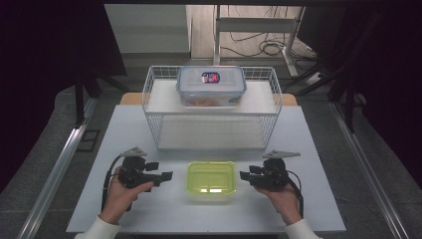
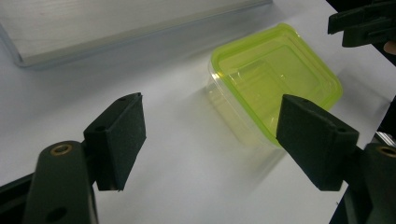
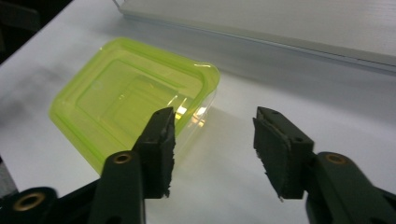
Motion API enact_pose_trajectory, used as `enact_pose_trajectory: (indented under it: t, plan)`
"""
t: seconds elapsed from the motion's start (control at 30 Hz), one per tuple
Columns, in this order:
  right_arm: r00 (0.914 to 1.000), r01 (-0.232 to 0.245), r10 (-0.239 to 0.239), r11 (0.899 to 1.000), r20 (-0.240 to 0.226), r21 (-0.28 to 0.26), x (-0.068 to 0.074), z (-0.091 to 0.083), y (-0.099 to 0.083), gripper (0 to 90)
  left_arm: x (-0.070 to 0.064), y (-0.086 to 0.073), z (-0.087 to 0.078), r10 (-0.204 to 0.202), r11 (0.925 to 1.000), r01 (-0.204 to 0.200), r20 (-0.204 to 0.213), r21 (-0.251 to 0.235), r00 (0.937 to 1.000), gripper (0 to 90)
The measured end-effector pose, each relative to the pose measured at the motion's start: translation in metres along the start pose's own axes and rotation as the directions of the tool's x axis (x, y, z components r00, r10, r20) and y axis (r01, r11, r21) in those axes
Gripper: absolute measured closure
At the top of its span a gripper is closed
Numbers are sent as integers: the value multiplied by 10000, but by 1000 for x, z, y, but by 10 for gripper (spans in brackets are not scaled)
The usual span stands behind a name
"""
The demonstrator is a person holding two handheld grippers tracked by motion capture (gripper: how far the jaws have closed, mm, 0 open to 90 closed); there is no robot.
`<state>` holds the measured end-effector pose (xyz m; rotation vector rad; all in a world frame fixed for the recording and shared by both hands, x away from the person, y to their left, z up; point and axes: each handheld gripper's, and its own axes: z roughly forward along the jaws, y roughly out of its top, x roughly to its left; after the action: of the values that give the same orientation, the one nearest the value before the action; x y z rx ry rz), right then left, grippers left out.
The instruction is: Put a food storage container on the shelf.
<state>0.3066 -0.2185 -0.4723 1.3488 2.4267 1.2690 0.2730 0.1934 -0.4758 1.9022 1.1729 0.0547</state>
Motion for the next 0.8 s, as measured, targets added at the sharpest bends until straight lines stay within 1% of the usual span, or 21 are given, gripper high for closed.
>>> enact_pose_trajectory:
  t: [0.07, 0.27, 0.33, 0.37, 0.43, 0.47, 0.53, 0.6, 0.7, 0.8]
  plan:
    - [9998, -143, 143, 9999, -144, 0, 0, 0, 0, 437, -1, 0, 3, -30, 10000, 30, 35, 94, 10000, 236]
    - [9995, -187, 188, 9998, -269, 44, 0, 2, 0, 400, -3, -1, 9, -43, 9998, 40, 133, 213, 9999, 230]
    - [9989, -279, 283, 9995, -365, 116, 1, 5, 0, 384, -6, -2, 14, 75, 9995, -78, 113, 296, 9999, 224]
    - [9989, -281, 287, 9995, -380, 164, 1, 5, 0, 380, -6, -3, 17, -11, 9996, 6, 179, 288, 9998, 223]
    - [9982, -367, 376, 9991, -462, 193, 0, 7, 0, 374, -4, -3, 22, -285, 9991, 270, 437, 325, 9986, 220]
    - [9982, -367, 376, 9991, -462, 193, 0, 7, 0, 374, -4, -3, 22, -285, 9991, 270, 437, 325, 9986, 218]
    - [9973, -461, 469, 9988, -562, 166, 0, 8, 0, 371, -5, -3, 29, -480, 9983, 461, 541, 368, 9974, 219]
    - [9971, -494, 502, 9987, -580, 159, 0, 8, 0, 371, -5, -3, 32, -504, 9980, 480, 608, 399, 9969, 219]
    - [9961, -580, 587, 9982, -655, 129, -1, 10, 1, 371, -7, -1, 40, -731, 9965, 693, 819, 475, 9940, 222]
    - [9956, -651, 658, 9978, -662, 134, -1, 11, 1, 371, -7, 0, 44, -843, 9956, 800, 932, 490, 9921, 227]
